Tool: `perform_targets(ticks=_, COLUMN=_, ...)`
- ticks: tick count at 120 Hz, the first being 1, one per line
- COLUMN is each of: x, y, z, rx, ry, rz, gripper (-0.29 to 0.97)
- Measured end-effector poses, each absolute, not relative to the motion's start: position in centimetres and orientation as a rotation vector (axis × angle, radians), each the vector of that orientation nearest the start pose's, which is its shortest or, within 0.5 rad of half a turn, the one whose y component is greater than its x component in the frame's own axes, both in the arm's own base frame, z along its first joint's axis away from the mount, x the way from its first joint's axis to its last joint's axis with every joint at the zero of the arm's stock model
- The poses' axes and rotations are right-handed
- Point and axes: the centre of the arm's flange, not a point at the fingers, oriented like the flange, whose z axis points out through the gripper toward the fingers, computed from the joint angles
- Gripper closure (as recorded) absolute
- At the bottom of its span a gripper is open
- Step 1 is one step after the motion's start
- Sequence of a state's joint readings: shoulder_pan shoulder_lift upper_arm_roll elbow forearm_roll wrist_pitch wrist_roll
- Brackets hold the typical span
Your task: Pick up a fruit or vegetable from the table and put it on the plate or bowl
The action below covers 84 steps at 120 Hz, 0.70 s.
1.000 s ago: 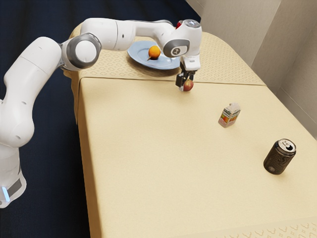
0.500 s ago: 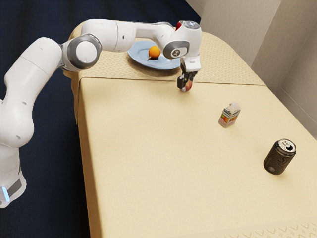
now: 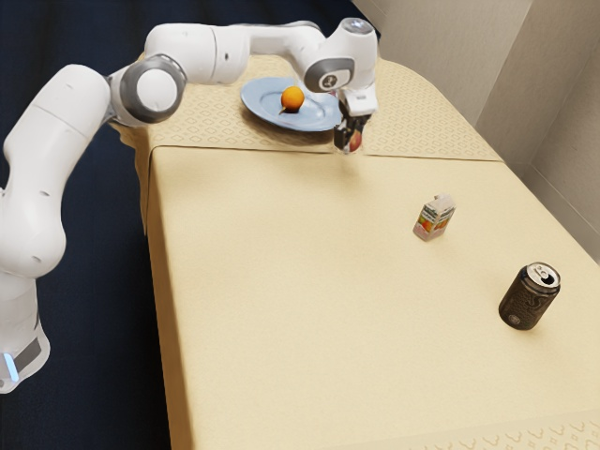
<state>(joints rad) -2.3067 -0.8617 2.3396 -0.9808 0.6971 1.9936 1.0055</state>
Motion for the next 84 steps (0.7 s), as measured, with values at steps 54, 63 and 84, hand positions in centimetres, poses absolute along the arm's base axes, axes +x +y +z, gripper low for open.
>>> perform_targets(ticks=54, x=67.0, y=37.9, z=51.2, rx=-2.617, ry=1.009, rz=-0.297, gripper=0.36)
perform_targets(ticks=63, x=66.5, y=38.8, z=51.0, rx=-2.629, ry=0.993, rz=-0.291, gripper=0.34)
perform_targets(ticks=84, x=65.3, y=40.6, z=50.6, rx=-2.656, ry=0.96, rz=-0.277, gripper=0.41)
